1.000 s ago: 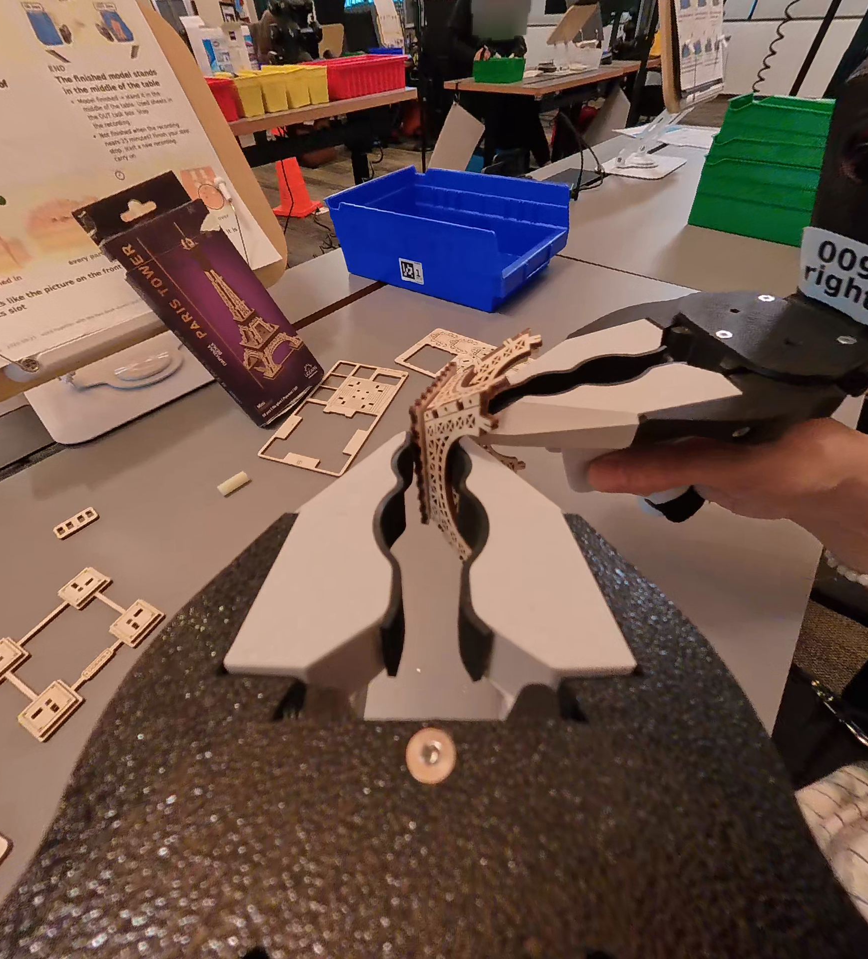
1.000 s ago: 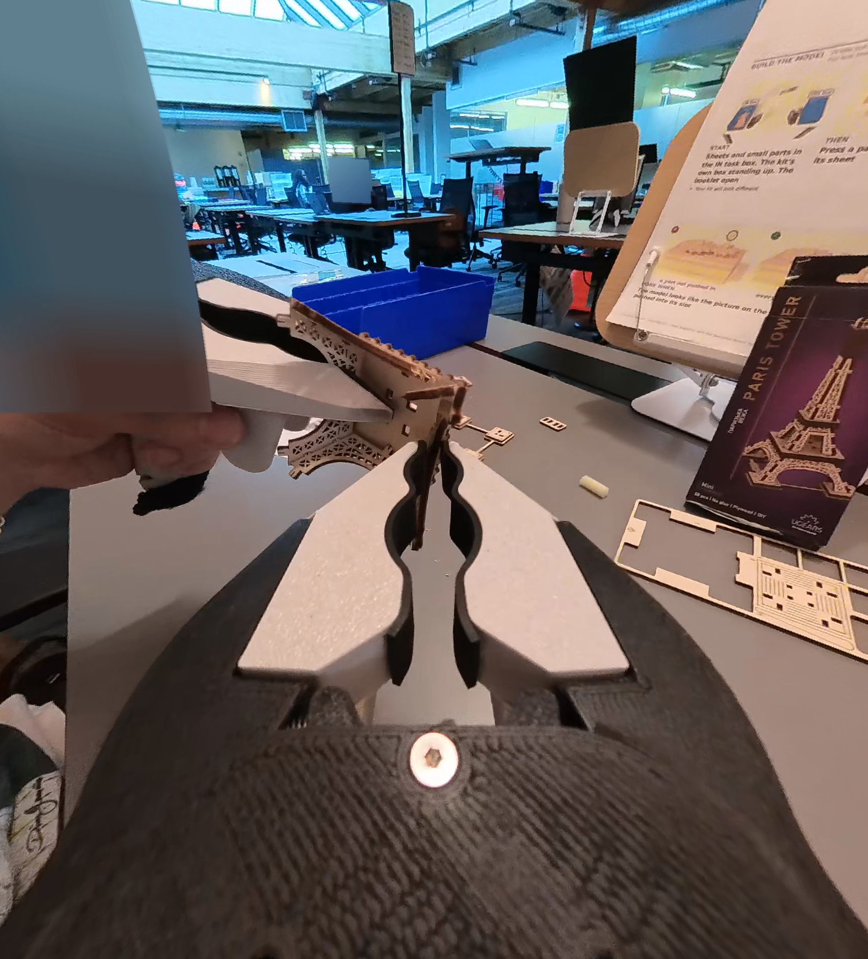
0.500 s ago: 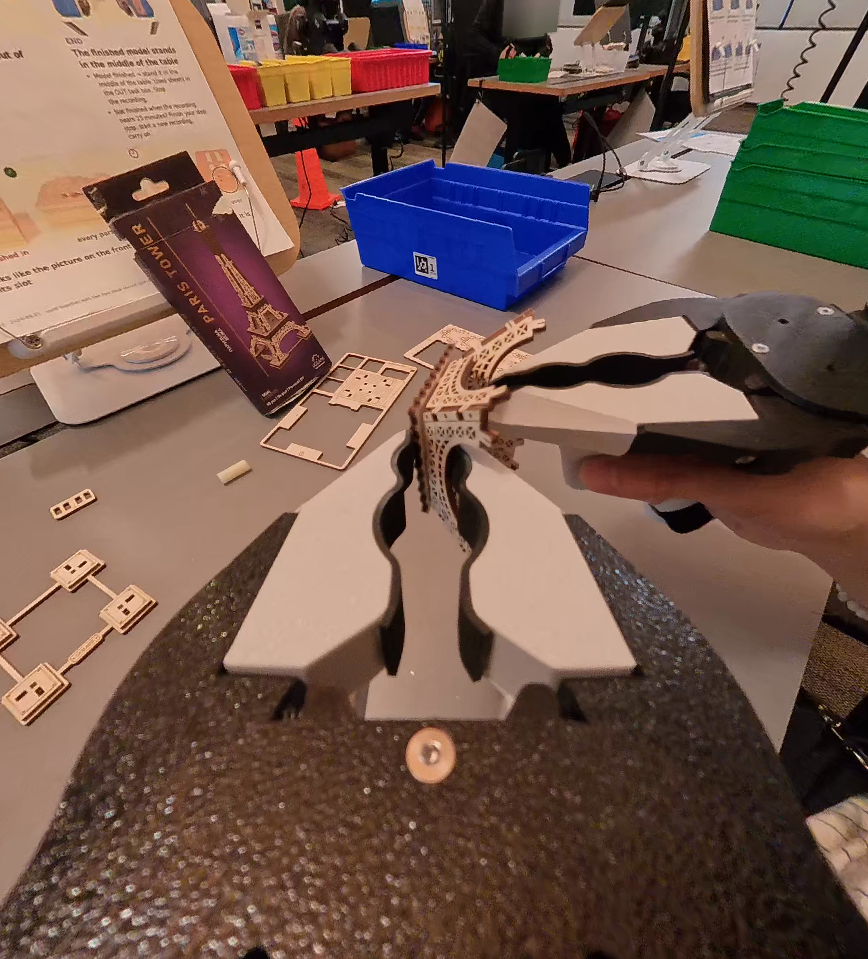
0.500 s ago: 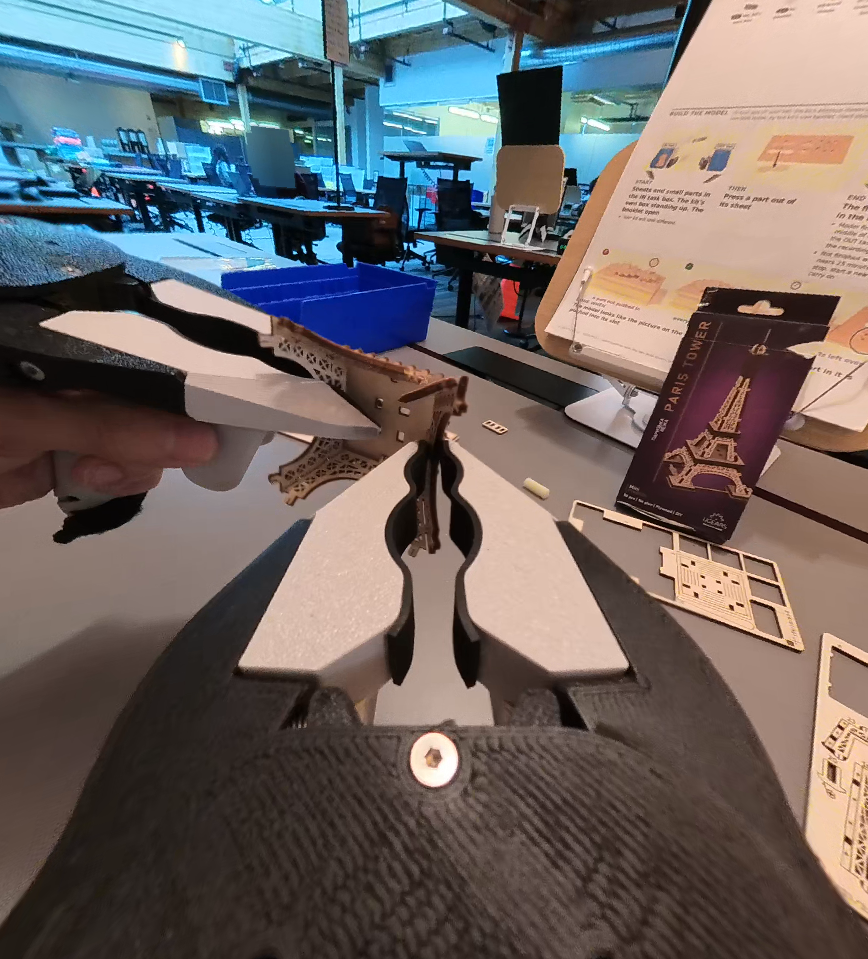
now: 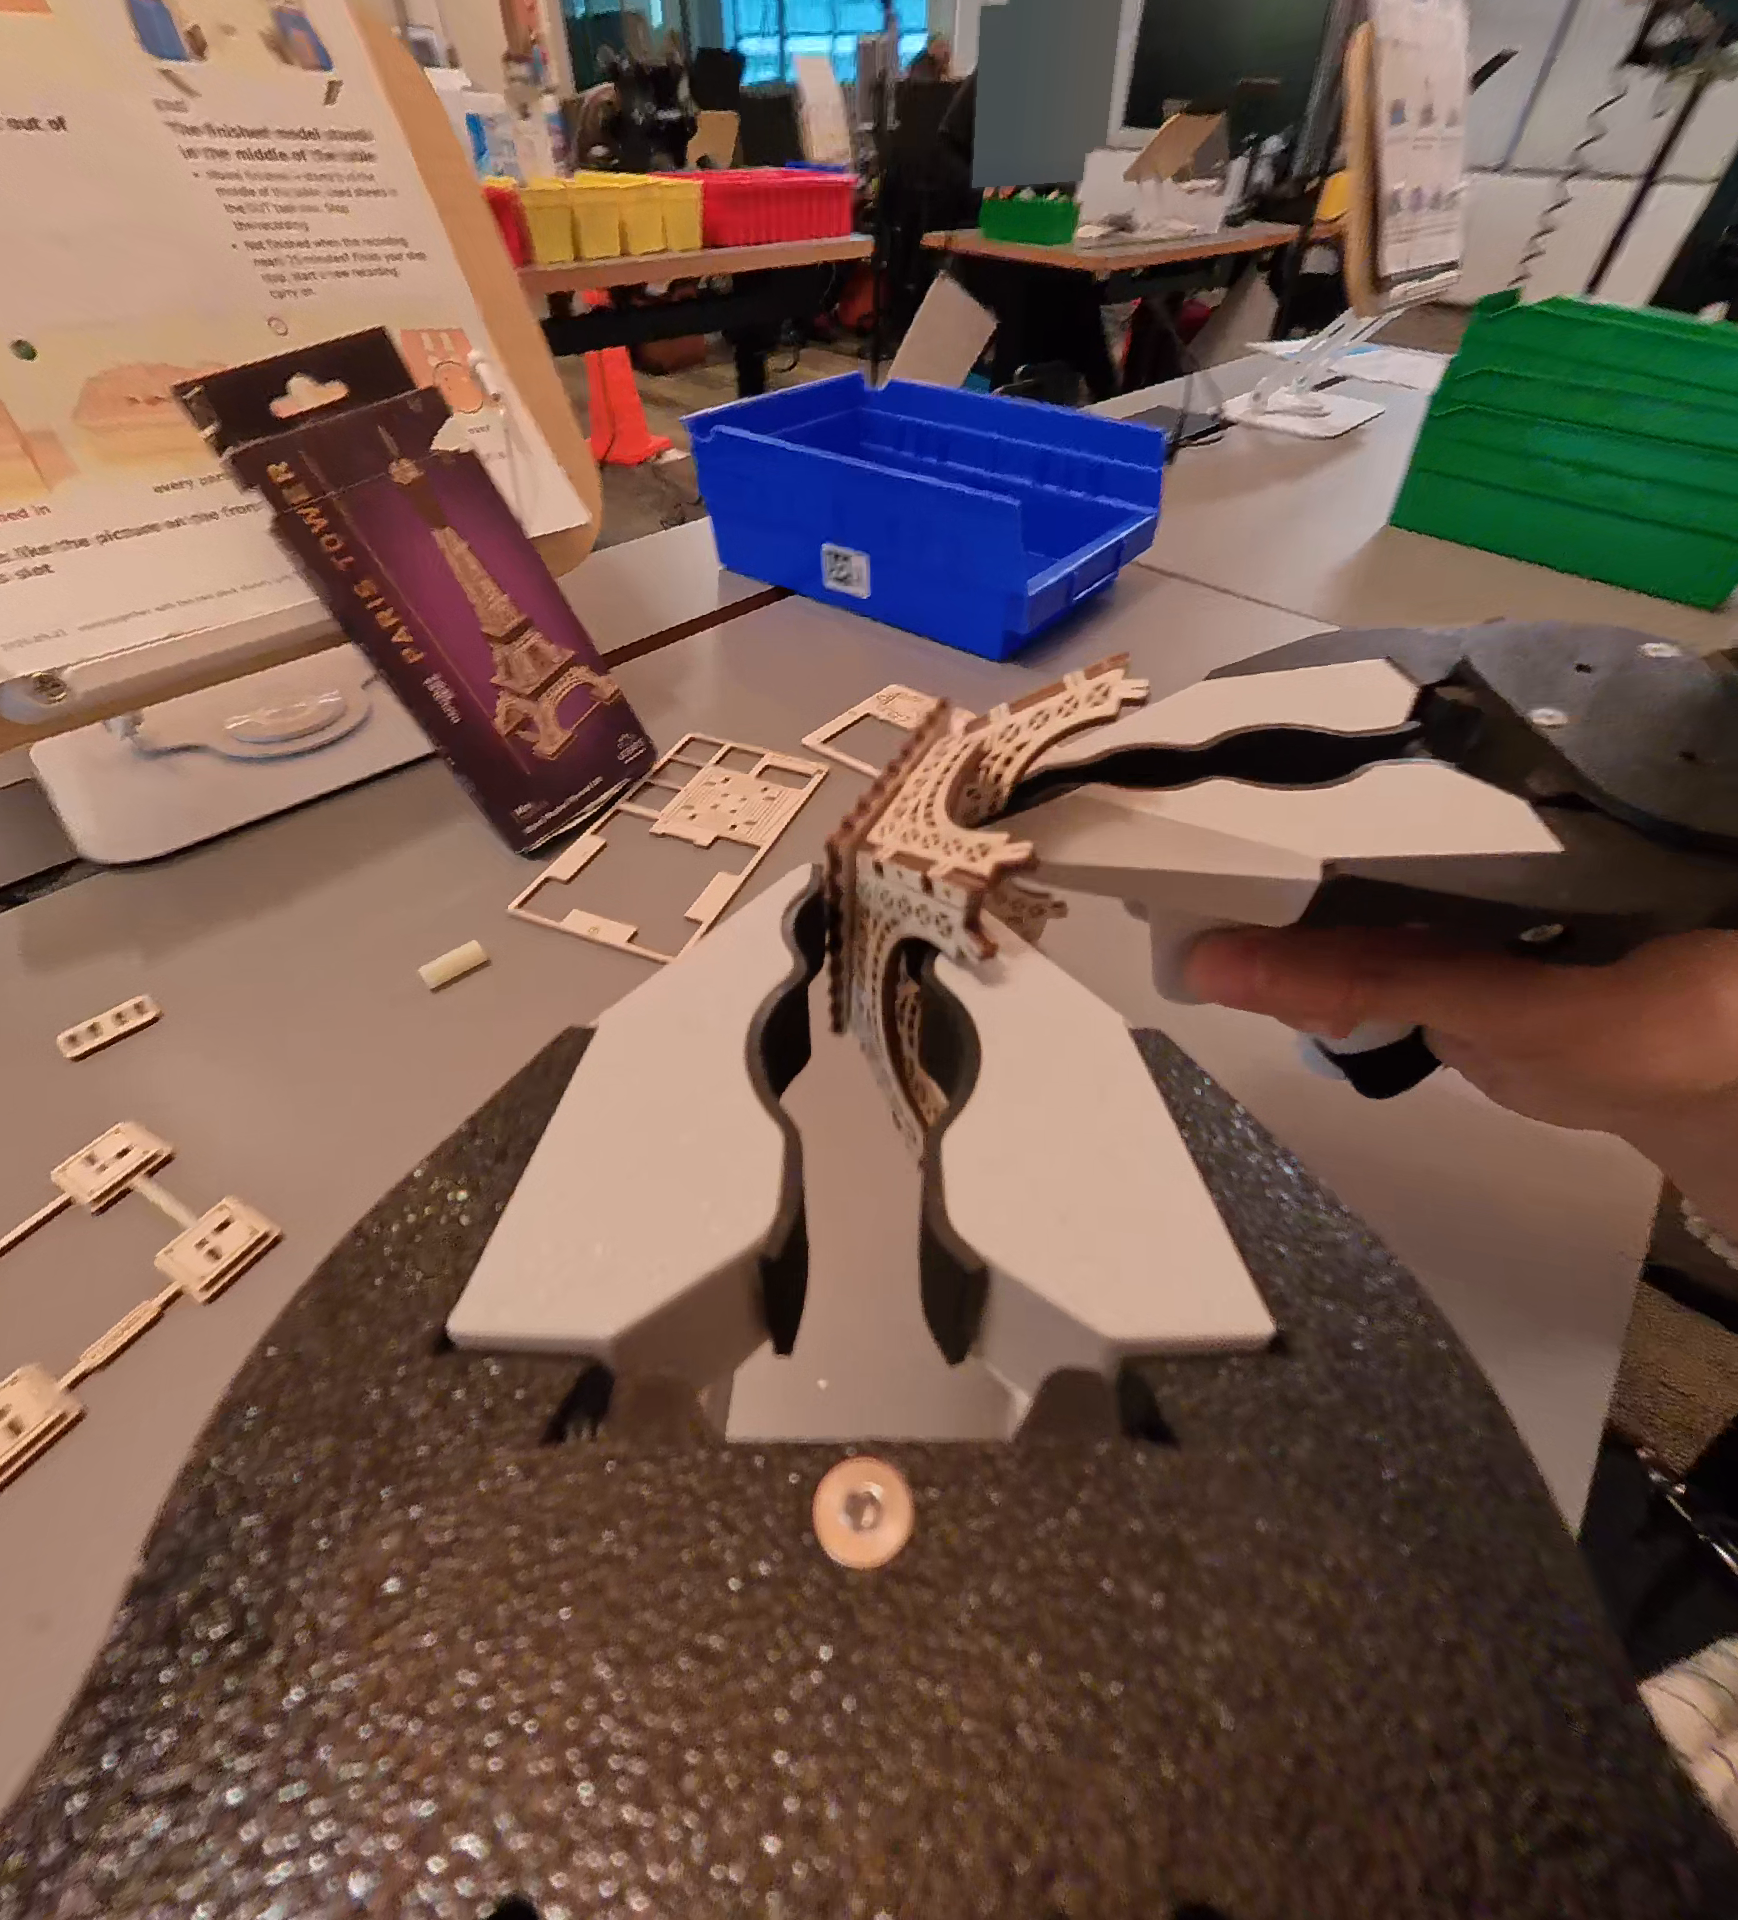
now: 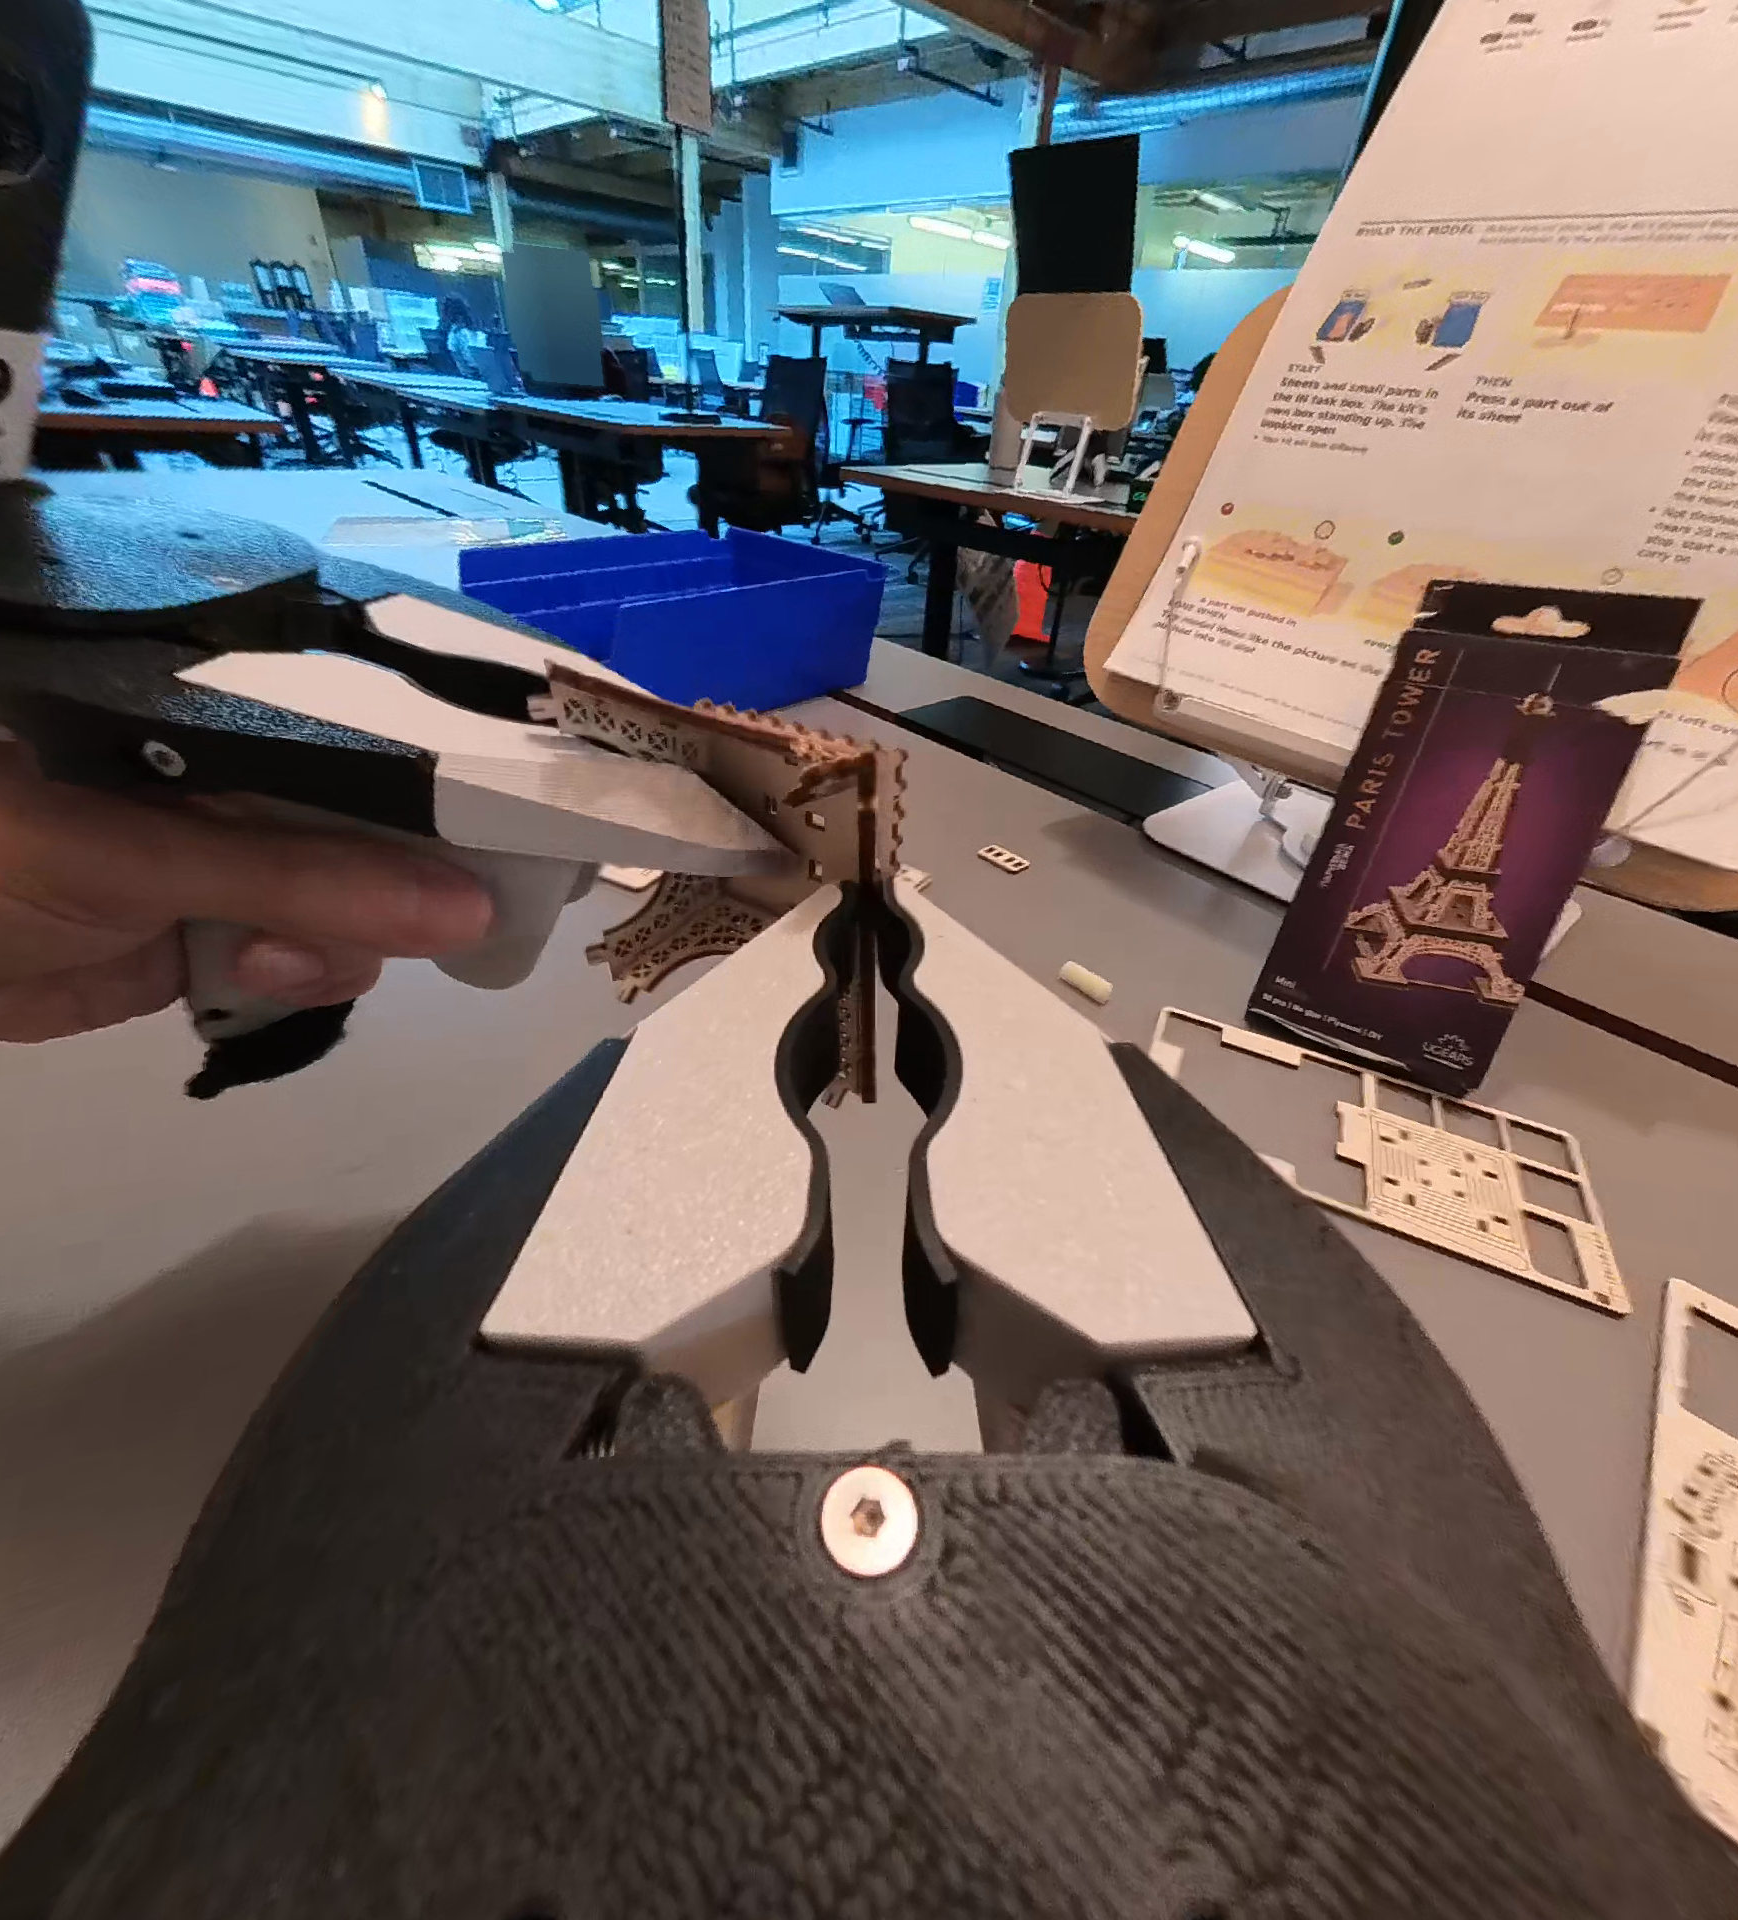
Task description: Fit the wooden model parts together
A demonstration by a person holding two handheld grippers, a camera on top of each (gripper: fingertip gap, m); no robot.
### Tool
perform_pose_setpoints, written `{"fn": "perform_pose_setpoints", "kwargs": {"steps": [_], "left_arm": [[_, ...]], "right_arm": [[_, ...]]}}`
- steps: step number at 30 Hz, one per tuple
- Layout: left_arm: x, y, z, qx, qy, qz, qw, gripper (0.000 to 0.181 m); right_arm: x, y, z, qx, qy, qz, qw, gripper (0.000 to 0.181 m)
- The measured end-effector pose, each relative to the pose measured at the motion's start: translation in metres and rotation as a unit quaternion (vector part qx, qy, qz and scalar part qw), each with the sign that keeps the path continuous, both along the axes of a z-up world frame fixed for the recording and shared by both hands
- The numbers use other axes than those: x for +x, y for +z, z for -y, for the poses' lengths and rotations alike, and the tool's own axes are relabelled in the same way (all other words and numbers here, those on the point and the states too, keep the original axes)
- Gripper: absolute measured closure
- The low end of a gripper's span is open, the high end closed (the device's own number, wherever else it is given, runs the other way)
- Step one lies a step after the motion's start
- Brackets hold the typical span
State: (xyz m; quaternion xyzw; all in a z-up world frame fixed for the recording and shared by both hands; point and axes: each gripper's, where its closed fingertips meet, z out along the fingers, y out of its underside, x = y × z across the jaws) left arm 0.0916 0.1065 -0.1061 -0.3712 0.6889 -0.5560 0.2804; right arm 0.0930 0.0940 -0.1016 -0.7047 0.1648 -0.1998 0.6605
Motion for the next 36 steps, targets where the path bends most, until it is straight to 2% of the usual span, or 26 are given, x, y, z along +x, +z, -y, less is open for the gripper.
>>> {"fn": "perform_pose_setpoints", "kwargs": {"steps": [2,8,11,13,18,23,36], "left_arm": [[-0.0011,0.0001,0.0029,-0.011,-0.014,0.003,1.0,0.165],[0.0004,0.0006,0.0026,-0.004,-0.014,0.027,1.0,0.171],[0.0013,-0.0026,0.0045,-0.011,-0.02,0.018,1.0,0.163],[0.0004,-0.0038,0.0071,-0.016,-0.03,0.014,0.999,0.174],[0.002,-0.0057,0.0078,-0.002,-0.028,0.017,0.999,0.174],[0.0037,-0.0051,0.006,-0.003,-0.025,0.016,1.0,0.174],[0.0042,-0.0076,0.0063,0.0,-0.02,0.002,1.0,0.174]], "right_arm": [[-0.003,-0.001,-0.0025,0.01,0.019,-0.023,1.0,0.181],[-0.0015,-0.0018,-0.0013,0.035,0.024,-0.056,0.998,0.181],[-0.0058,-0.0019,-0.0044,0.05,0.049,-0.082,0.994,0.181],[-0.0048,-0.0043,-0.0044,0.043,0.044,-0.078,0.995,0.181],[-0.0028,-0.007,-0.0041,0.038,0.038,-0.075,0.996,0.181],[0.0018,-0.0068,-0.0041,0.018,0.004,-0.039,0.999,0.165],[0.0027,-0.0067,-0.0066,0.008,-0.008,-0.007,1.0,0.178]]}}
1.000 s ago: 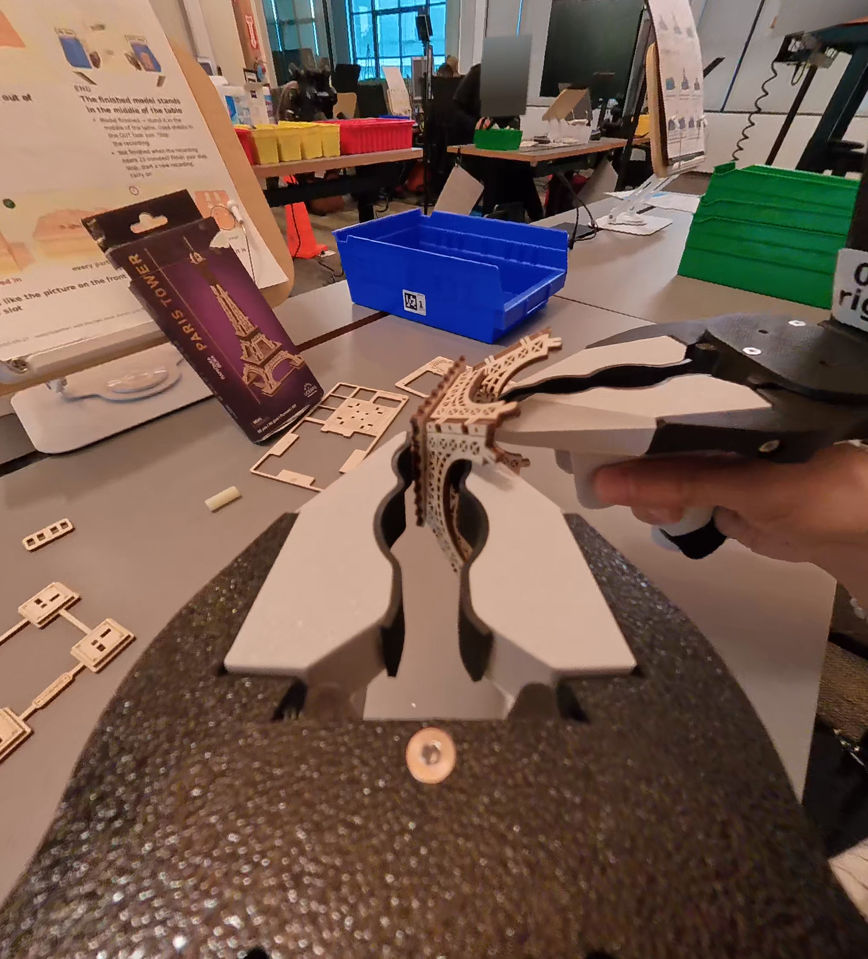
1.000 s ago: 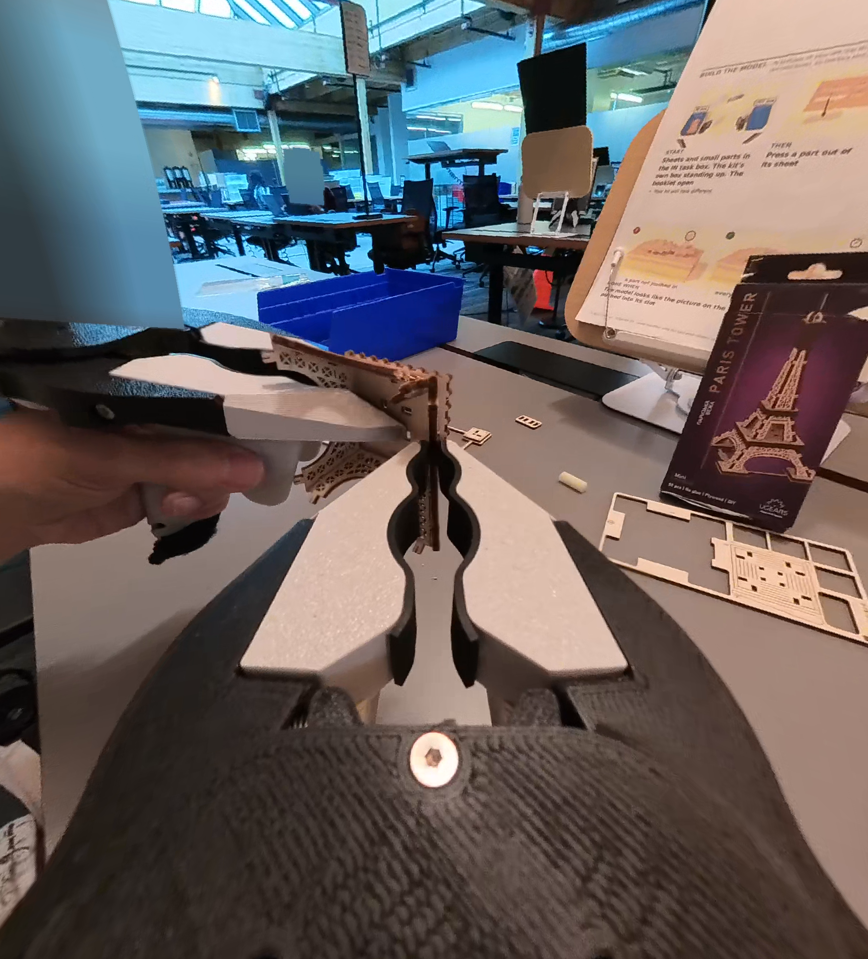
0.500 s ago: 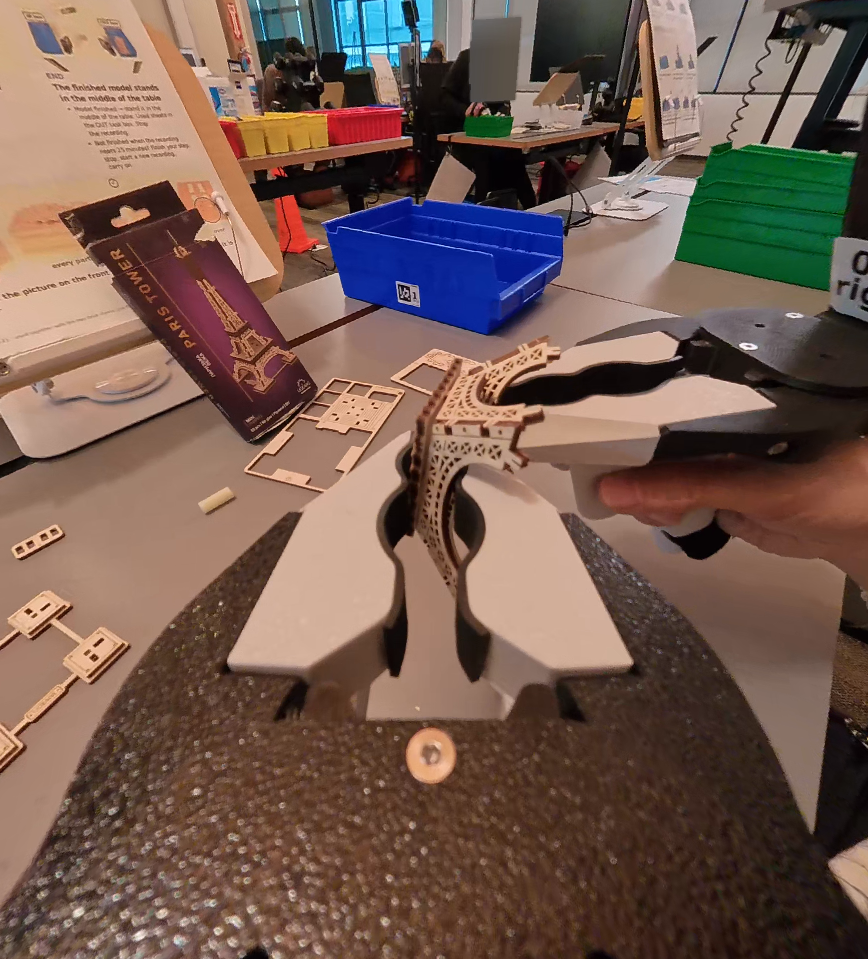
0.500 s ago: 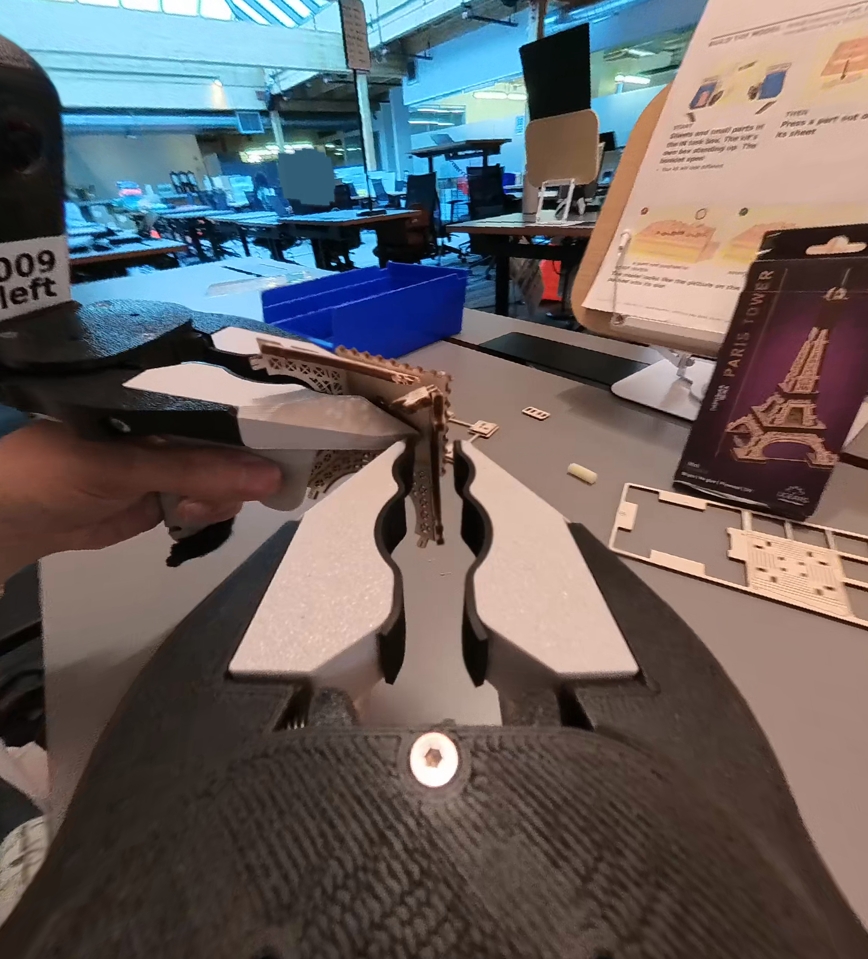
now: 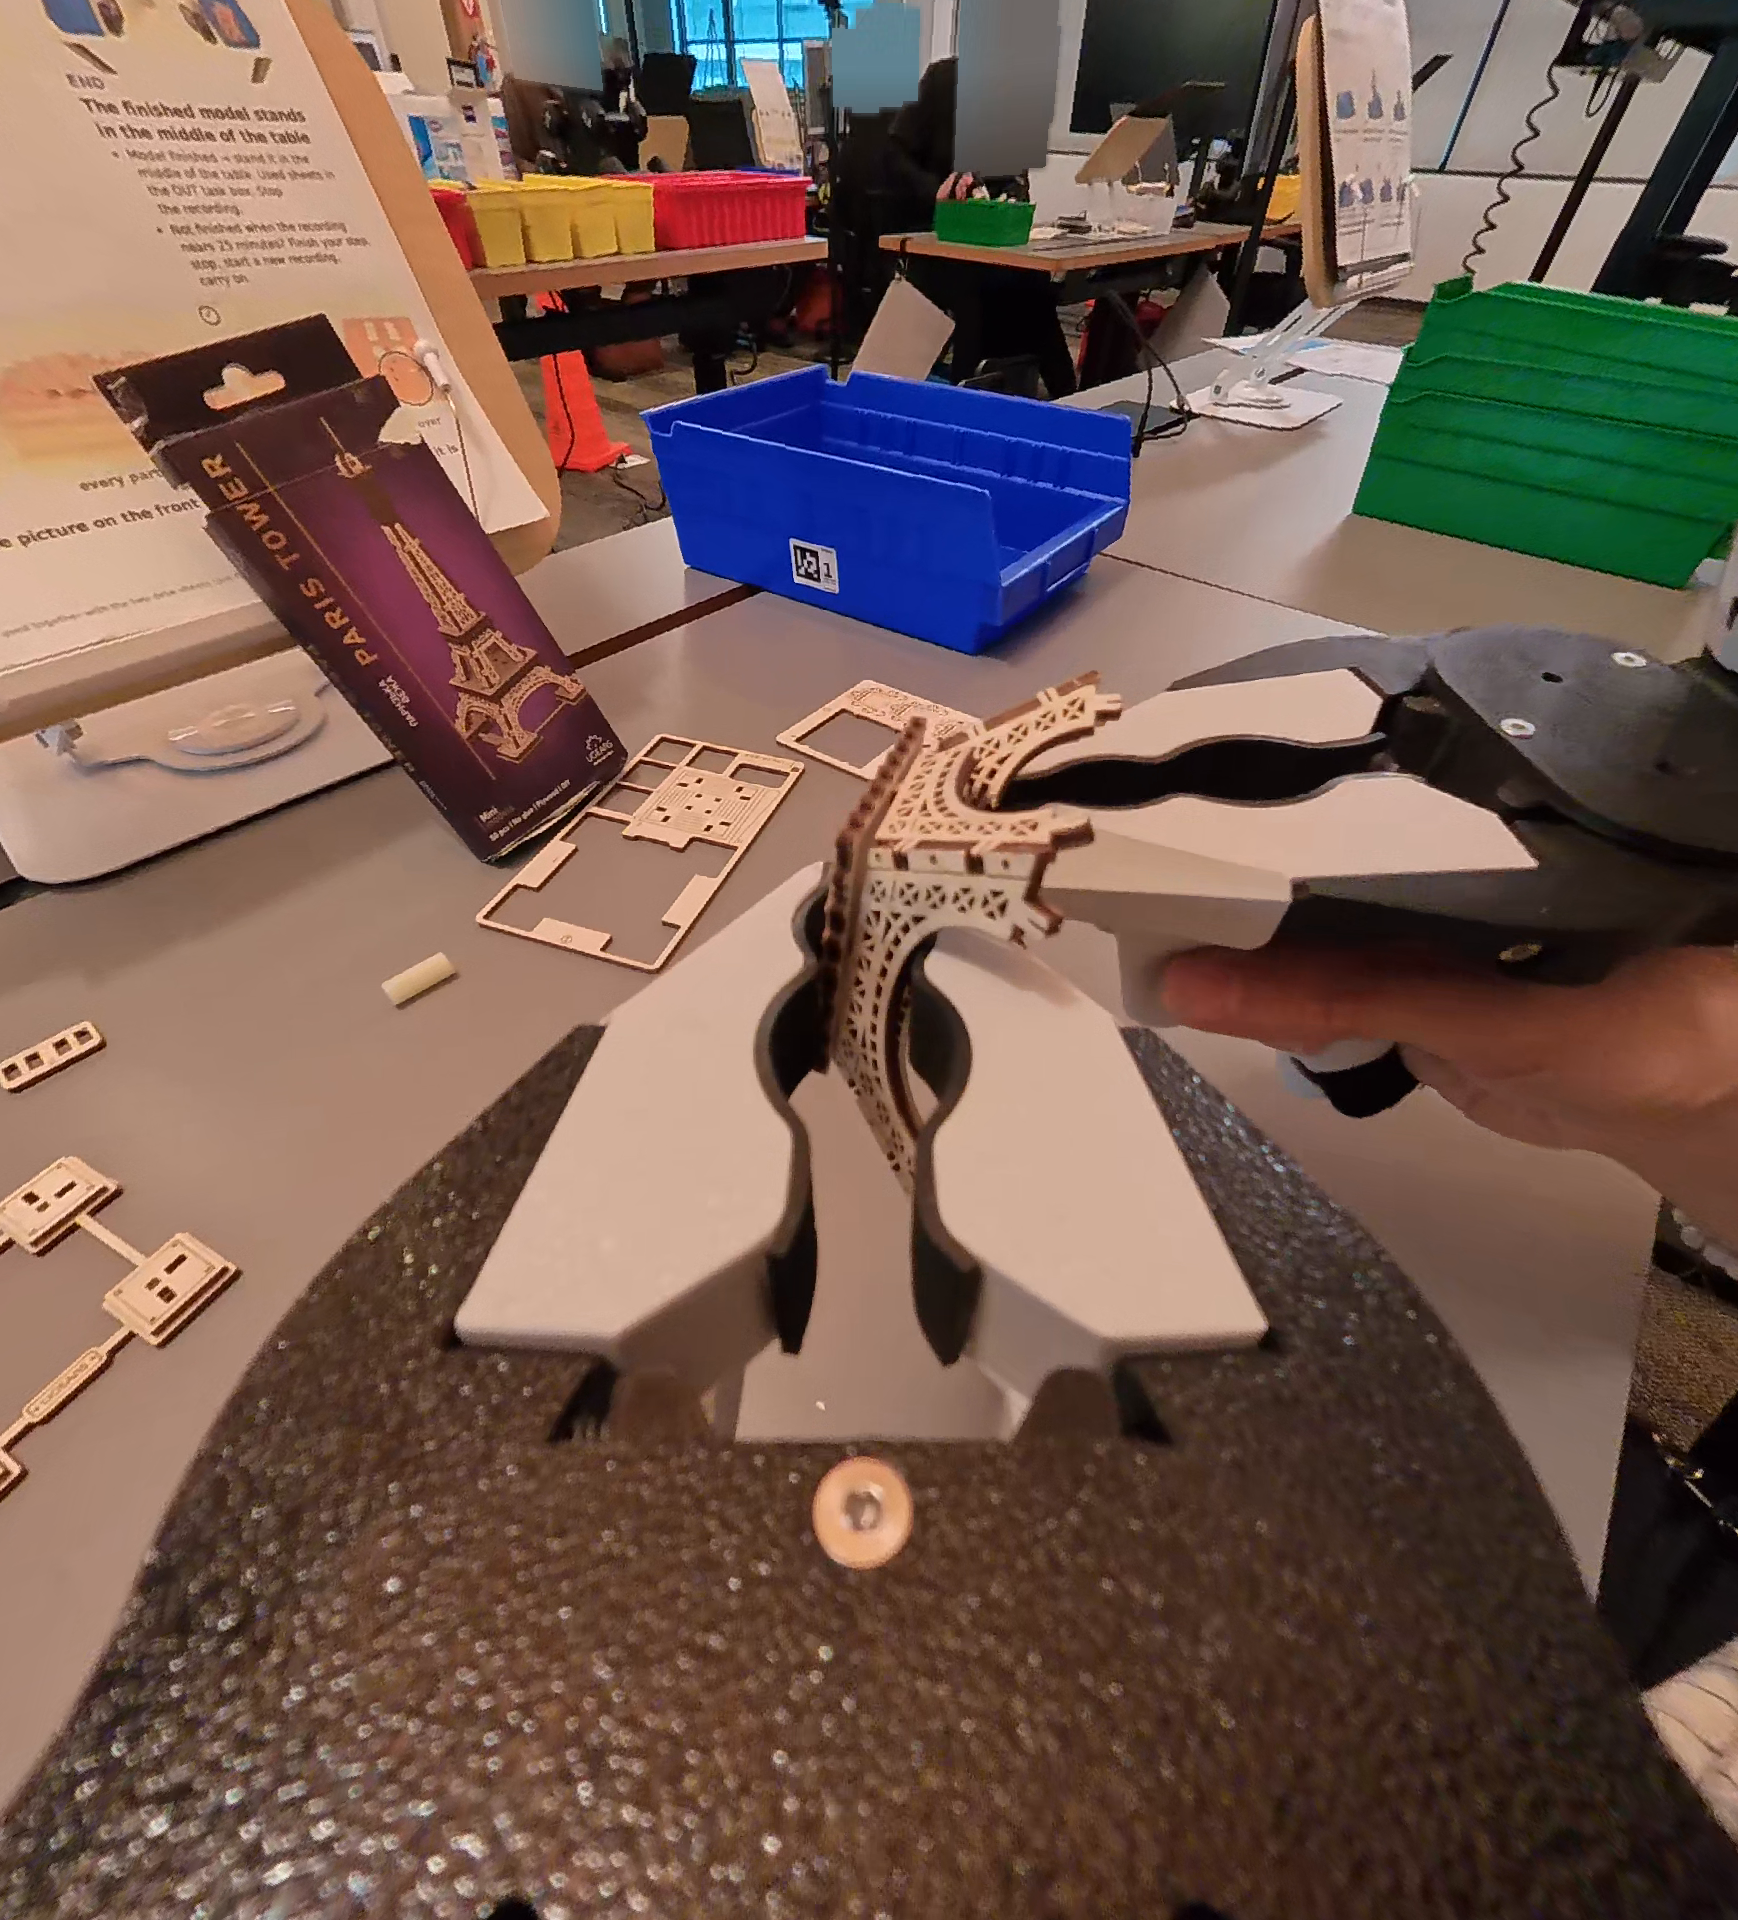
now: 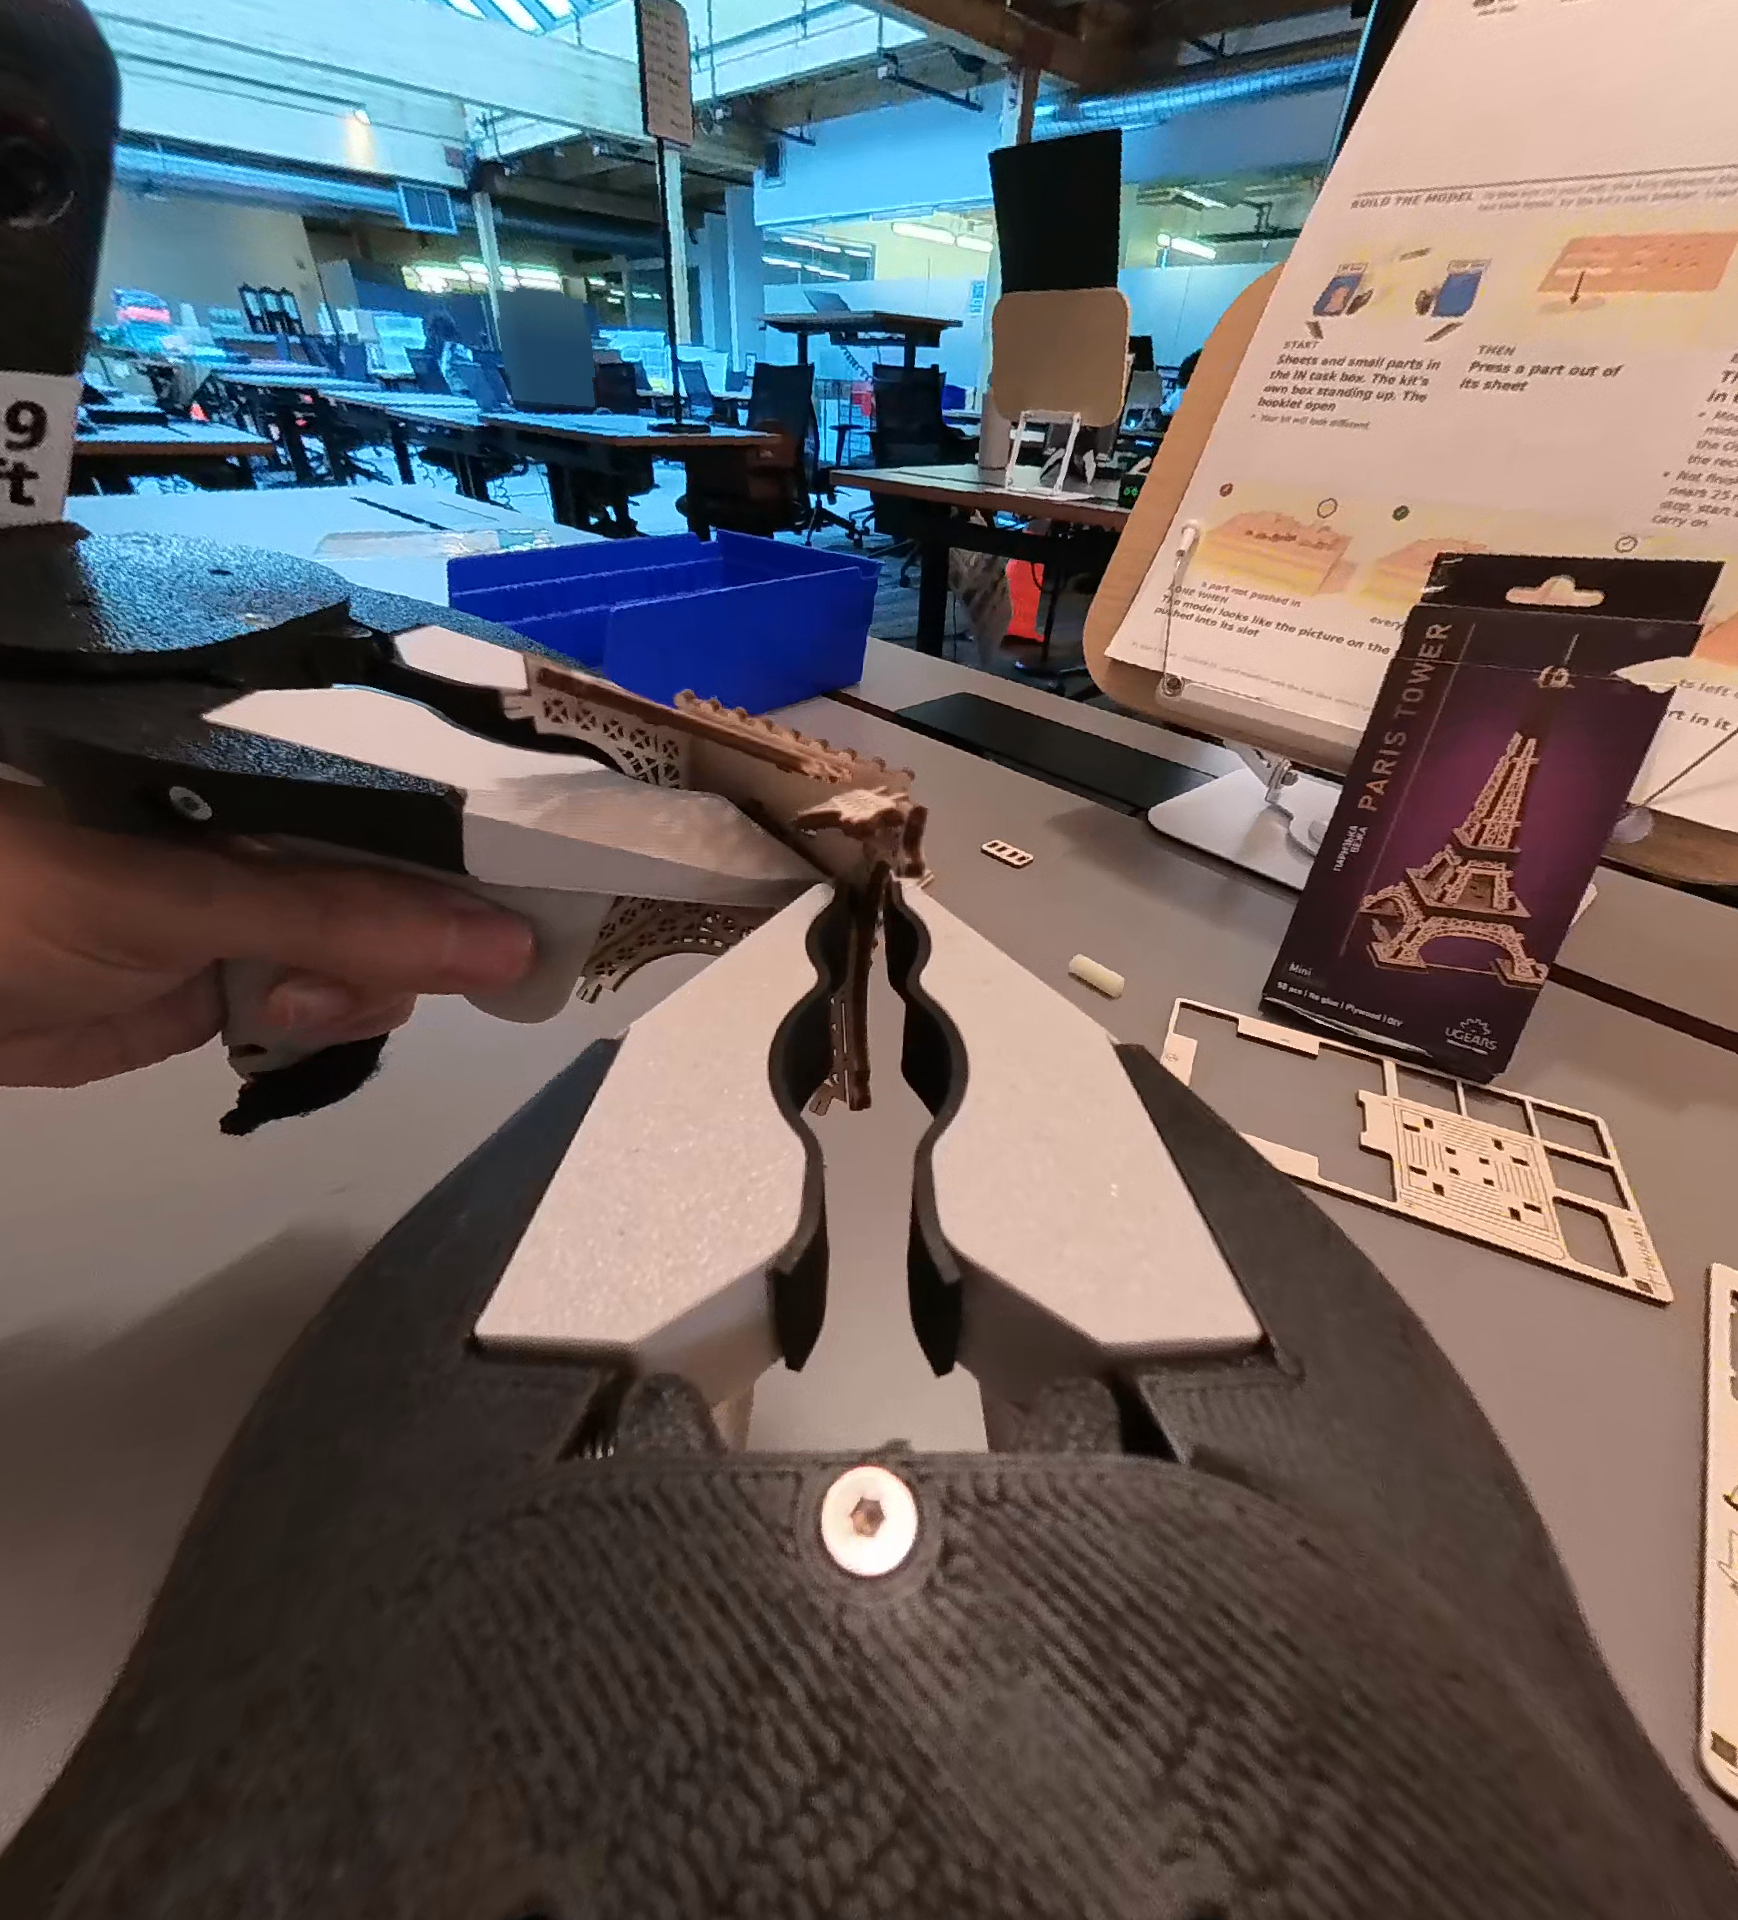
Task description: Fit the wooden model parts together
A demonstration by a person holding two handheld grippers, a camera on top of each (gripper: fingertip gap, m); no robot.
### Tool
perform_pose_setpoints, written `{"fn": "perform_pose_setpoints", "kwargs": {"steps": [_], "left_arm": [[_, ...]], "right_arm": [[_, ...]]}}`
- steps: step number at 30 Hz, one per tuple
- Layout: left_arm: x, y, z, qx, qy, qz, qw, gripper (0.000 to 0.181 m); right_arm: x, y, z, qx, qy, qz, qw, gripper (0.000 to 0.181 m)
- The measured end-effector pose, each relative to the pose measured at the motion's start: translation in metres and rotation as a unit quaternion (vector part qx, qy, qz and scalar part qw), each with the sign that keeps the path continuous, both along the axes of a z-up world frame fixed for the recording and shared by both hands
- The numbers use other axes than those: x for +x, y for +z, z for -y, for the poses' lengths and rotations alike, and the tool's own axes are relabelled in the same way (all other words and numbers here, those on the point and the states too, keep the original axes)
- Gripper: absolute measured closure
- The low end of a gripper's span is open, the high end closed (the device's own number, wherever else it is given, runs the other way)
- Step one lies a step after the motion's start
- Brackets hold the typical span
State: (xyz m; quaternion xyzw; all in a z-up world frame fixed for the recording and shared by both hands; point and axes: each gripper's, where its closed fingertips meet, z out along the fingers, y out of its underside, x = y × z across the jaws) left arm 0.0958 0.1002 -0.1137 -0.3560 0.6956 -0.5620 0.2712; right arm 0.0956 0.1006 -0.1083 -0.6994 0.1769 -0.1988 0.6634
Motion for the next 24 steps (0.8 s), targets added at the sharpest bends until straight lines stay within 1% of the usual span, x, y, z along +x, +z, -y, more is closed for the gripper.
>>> {"fn": "perform_pose_setpoints", "kwargs": {"steps": [5,16,21,24], "left_arm": [[0.0027,-0.0057,-0.0004,0.004,0.017,-0.011,1.0,0.175],[0.0059,-0.0093,0.0,0.009,0.028,-0.019,0.999,0.175],[0.0062,-0.0096,-0.0006,0.008,0.029,-0.026,0.999,0.175],[0.0073,-0.0102,-0.0002,0.006,0.031,-0.029,0.999,0.175]], "right_arm": [[0.0029,-0.0059,-0.0003,-0.028,-0.018,0.012,0.999,0.179],[0.007,-0.009,0.0004,-0.011,-0.017,-0.005,1.0,0.178],[0.0084,-0.0085,0.001,-0.019,-0.023,0.006,1.0,0.175],[0.0085,-0.0092,0.0007,-0.025,-0.025,0.01,0.999,0.177]]}}
